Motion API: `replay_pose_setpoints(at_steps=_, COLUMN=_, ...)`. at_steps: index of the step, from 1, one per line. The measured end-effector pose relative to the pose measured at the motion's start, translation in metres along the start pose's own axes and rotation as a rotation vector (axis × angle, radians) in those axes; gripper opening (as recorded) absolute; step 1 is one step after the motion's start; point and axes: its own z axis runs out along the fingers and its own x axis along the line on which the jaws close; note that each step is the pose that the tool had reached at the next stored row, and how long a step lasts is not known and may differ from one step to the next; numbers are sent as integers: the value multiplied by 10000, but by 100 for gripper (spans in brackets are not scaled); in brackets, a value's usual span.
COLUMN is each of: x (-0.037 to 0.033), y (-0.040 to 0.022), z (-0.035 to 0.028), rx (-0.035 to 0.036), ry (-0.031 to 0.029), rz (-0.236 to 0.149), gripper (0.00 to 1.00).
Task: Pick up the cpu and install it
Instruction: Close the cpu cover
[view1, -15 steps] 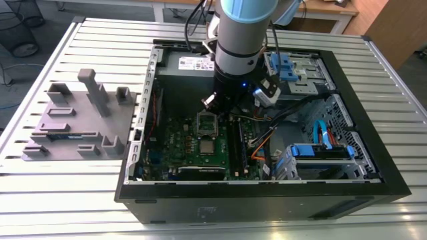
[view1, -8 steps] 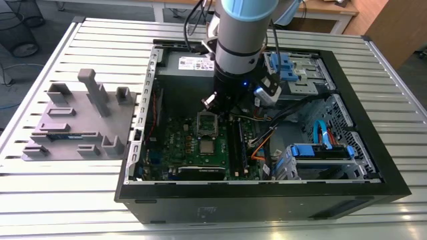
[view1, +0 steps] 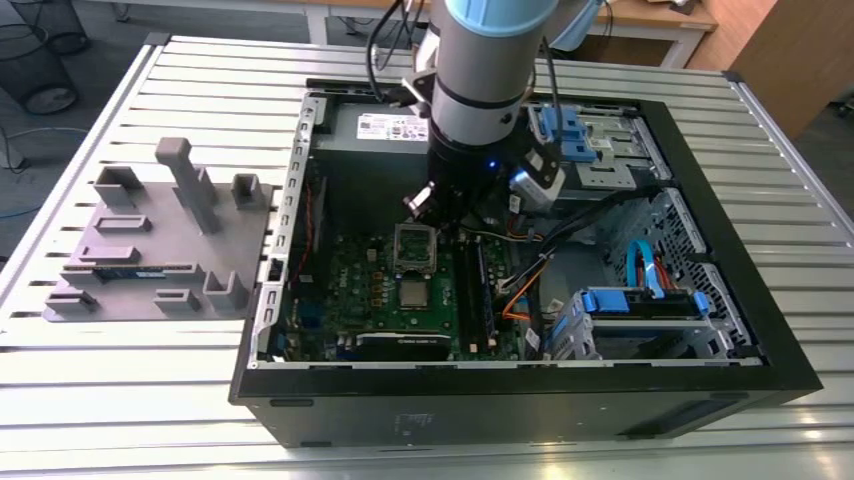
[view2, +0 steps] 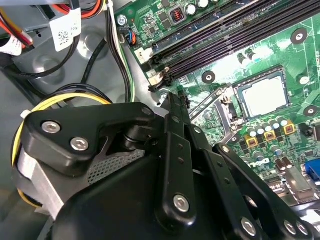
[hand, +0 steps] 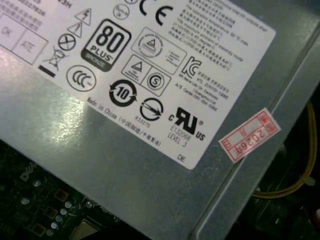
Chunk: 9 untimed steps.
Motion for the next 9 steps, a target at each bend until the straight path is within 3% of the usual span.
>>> replay_pose_setpoints(at_steps=9, x=11, y=5, z=-9, rx=-6, ry=-6, rz=-43, gripper=11)
